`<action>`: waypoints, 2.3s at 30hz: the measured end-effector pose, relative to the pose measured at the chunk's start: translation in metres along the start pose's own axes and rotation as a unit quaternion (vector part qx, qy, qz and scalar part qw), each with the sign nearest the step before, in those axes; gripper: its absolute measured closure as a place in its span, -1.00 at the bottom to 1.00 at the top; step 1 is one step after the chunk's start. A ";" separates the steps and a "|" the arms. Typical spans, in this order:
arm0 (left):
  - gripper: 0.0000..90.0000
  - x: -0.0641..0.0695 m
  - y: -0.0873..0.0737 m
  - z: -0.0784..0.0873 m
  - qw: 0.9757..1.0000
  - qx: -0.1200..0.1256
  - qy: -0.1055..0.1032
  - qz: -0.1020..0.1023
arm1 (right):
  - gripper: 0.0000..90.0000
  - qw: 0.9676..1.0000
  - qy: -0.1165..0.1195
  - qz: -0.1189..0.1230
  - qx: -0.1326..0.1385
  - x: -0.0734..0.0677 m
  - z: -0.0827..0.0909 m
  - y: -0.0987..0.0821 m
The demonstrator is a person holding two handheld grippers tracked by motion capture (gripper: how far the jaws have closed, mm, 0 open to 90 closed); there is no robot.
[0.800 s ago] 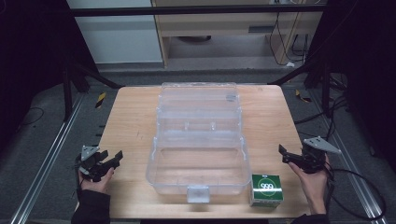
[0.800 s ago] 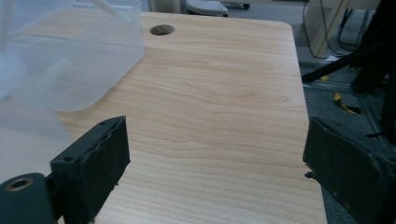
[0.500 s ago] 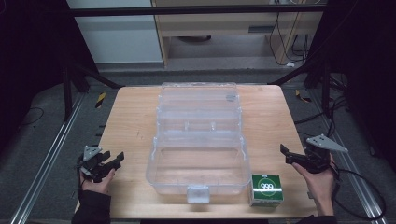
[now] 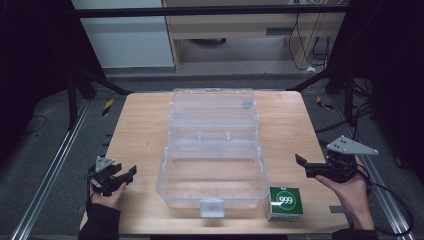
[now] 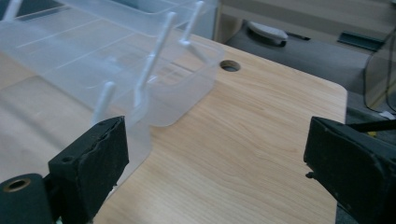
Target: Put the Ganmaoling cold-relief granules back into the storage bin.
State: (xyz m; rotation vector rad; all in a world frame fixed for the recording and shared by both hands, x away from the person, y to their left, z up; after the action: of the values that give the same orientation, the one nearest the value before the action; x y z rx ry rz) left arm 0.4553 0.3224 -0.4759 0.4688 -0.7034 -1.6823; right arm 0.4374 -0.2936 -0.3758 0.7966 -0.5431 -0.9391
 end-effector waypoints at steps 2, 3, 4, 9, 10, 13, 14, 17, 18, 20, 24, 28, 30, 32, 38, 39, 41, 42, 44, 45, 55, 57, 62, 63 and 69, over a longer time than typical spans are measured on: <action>-0.19 0.001 0.000 -0.001 1.000 -0.003 -0.001 -0.004 | -0.87 1.000 0.003 0.022 -0.009 -0.005 0.004 0.005; -0.19 0.001 0.000 -0.001 1.000 -0.003 -0.001 -0.006 | -0.88 0.999 0.002 0.031 -0.013 -0.006 0.005 0.007; -0.20 0.001 0.000 -0.001 1.000 -0.004 -0.001 -0.006 | -0.89 0.999 0.001 0.041 -0.018 -0.008 0.006 0.008; -0.21 0.002 -0.001 -0.003 1.000 -0.010 -0.002 -0.010 | -0.91 0.996 0.018 0.079 -0.045 -0.017 0.012 0.014; -0.21 0.001 -0.001 -0.004 1.000 -0.012 -0.001 -0.013 | -0.91 0.995 0.019 0.085 -0.050 -0.018 0.012 0.015; -0.22 0.002 -0.001 -0.005 1.000 -0.014 -0.003 -0.015 | -0.91 0.992 0.023 0.103 -0.065 -0.022 0.014 0.017; -0.23 0.002 -0.001 -0.005 1.000 -0.016 -0.003 -0.017 | -0.91 0.991 0.027 0.107 -0.071 -0.023 0.014 0.017; -0.23 0.003 -0.001 -0.007 1.000 -0.022 -0.002 -0.022 | -0.91 0.986 0.039 0.130 -0.094 -0.027 0.015 0.016; -0.23 0.003 -0.001 -0.008 0.999 -0.024 -0.002 -0.023 | -0.92 0.984 0.040 0.138 -0.103 -0.029 0.015 0.016; -0.23 0.004 -0.001 -0.009 0.999 -0.027 -0.003 -0.025 | -0.92 0.980 0.046 0.155 -0.120 -0.032 0.014 0.014; -0.24 0.006 -0.001 -0.010 0.999 -0.028 -0.002 -0.031 | -0.92 0.971 0.063 0.179 -0.143 -0.039 0.013 0.011; -0.24 0.006 -0.001 -0.011 0.999 -0.031 -0.002 -0.034 | -0.92 0.964 0.079 0.194 -0.163 -0.045 0.010 0.007; -0.24 0.006 -0.001 -0.011 0.999 -0.033 -0.002 -0.036 | -0.93 0.960 0.086 0.204 -0.174 -0.049 0.008 0.006; -0.25 0.006 -0.002 -0.011 0.999 -0.033 -0.002 -0.038 | -0.93 0.956 0.094 0.213 -0.180 -0.051 0.006 0.005; -0.25 0.007 -0.002 -0.011 0.999 -0.034 0.000 -0.040 | -0.94 0.943 0.116 0.231 -0.209 -0.061 -0.001 0.001; -0.25 0.007 -0.002 -0.011 0.999 -0.034 0.000 -0.040 | -0.94 0.941 0.120 0.235 -0.213 -0.062 -0.002 0.000; -0.25 0.007 -0.002 -0.011 0.999 -0.034 0.000 -0.042 | -0.94 0.936 0.125 0.243 -0.222 -0.064 -0.004 -0.003; -0.25 0.007 -0.002 -0.011 0.999 -0.035 0.000 -0.042 | -0.95 0.934 0.126 0.247 -0.226 -0.065 -0.004 -0.004; -0.25 0.007 -0.002 -0.011 0.999 -0.035 0.001 -0.042 | -0.95 0.930 0.132 0.252 -0.234 -0.067 -0.006 -0.006; -0.25 0.007 -0.002 -0.011 0.999 -0.035 0.001 -0.042 | -0.95 0.928 0.134 0.255 -0.236 -0.068 -0.006 -0.006; -0.25 0.007 -0.002 -0.012 0.998 -0.036 0.002 -0.044 | -0.95 0.910 0.149 0.275 -0.273 -0.077 -0.015 -0.017; -0.25 0.007 -0.002 -0.012 0.998 -0.037 0.002 -0.044 | -0.95 0.905 0.154 0.280 -0.280 -0.078 -0.017 -0.018; -0.24 0.008 -0.002 -0.013 0.998 -0.038 0.006 -0.047 | -0.95 0.897 0.157 0.294 -0.292 -0.081 -0.021 -0.021; -0.24 0.008 -0.002 -0.012 0.998 -0.038 0.006 -0.048 | -0.95 0.895 0.159 0.297 -0.293 -0.083 -0.022 -0.022; -0.24 0.008 -0.002 -0.012 0.998 -0.039 0.009 -0.052 | -0.95 0.887 0.160 0.310 -0.302 -0.087 -0.029 -0.024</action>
State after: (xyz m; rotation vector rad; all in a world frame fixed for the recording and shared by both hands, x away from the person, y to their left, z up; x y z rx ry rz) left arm 0.4599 0.3126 -0.4859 0.4717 -0.6068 -1.7935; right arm 0.4030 -0.2159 -0.4183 0.1675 -0.1628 -0.3236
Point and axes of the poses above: each handheld gripper's, and its own axes: z roughly backward along the jaws, y roughly out of its top, x roughly to its right, the point moved 1 cm from there along -z, roughly forward along the jaws, and after that the axes turned 11 degrees about -x, right-handed, at the moved point
